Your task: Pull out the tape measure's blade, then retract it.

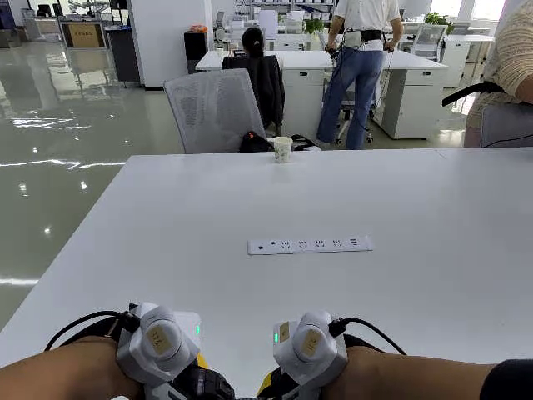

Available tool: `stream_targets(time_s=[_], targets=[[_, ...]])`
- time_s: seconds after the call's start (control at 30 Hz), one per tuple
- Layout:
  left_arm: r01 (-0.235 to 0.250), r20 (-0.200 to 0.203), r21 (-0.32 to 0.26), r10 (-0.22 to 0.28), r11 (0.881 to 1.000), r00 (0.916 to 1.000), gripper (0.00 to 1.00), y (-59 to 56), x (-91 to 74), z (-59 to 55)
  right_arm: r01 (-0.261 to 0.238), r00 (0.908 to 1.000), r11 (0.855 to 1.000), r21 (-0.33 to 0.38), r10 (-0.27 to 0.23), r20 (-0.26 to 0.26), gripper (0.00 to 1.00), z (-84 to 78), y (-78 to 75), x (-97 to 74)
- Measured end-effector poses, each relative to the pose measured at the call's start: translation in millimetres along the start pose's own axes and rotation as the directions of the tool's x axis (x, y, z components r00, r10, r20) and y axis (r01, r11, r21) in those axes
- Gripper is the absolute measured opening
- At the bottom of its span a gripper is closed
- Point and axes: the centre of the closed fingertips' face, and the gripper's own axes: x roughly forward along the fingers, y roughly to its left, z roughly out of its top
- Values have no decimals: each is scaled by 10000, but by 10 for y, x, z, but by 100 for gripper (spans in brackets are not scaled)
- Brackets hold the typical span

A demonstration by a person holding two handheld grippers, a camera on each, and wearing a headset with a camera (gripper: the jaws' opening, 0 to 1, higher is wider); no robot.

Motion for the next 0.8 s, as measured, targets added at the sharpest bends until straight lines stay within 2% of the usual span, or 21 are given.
stream_targets(time_s=[0.8], targets=[[-38,50,-85,38,10000,10000,32,-12,-4,8,16,9997,9999,172,-11,-259,11,-129,-26,-113]])
